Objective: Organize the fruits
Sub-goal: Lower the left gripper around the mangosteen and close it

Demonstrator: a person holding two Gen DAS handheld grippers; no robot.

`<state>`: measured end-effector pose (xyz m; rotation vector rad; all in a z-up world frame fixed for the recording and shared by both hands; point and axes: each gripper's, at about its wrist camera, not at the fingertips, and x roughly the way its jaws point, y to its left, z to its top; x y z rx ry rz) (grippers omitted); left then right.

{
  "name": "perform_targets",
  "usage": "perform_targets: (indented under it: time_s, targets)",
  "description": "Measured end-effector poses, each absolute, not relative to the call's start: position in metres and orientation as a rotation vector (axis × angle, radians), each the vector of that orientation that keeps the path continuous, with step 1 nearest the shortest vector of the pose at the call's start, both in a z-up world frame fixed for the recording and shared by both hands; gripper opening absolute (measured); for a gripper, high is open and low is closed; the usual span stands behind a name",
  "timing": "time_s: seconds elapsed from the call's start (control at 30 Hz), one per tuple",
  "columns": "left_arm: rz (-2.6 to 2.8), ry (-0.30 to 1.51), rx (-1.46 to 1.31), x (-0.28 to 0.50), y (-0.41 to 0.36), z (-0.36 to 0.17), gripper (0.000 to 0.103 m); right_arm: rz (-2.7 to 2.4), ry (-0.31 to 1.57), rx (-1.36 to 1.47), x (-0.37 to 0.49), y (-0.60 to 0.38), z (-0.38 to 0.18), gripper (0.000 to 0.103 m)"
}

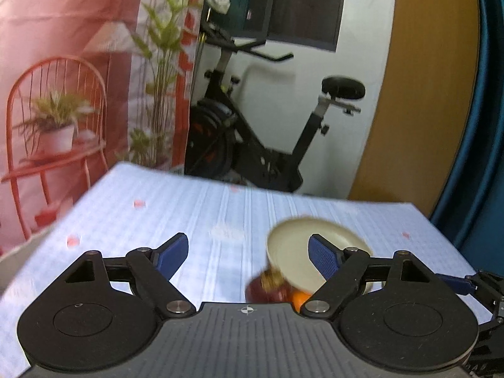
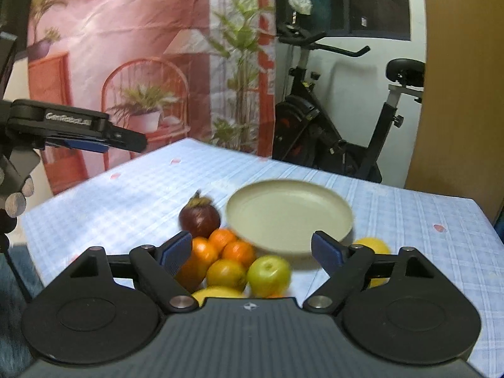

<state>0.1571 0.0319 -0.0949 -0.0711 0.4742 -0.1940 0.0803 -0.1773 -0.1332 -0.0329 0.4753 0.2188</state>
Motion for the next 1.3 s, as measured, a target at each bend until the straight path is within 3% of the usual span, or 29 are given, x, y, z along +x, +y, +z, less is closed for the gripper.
perform_targets:
  time_s: [0.37,0.7,0.83,1.3]
  targets:
    - [-0.317,0.517,0.003,0.221,0.039,-0.074,0.080,0.384,0.558,-0.046,0.164,-0.162,-0.112,0.085]
    - [-0.472,0.662,0.030,0.256,0.038,-0.113,0.079,0.531,0.741,-0.073,0.220,-0.130,-0.136,0.072]
    - [-0.512,0.760,-0.030,0.263,0.037,-0.138,0.074,0.574,0.793,-0.073,0.230,-0.126,-0.142,0.066]
    - [-0.607,0.942,-0.165,0.286,0.036,-0.189,0.073,0.595,0.935,-0.115,0.259,-0.103,-0.172,0.059]
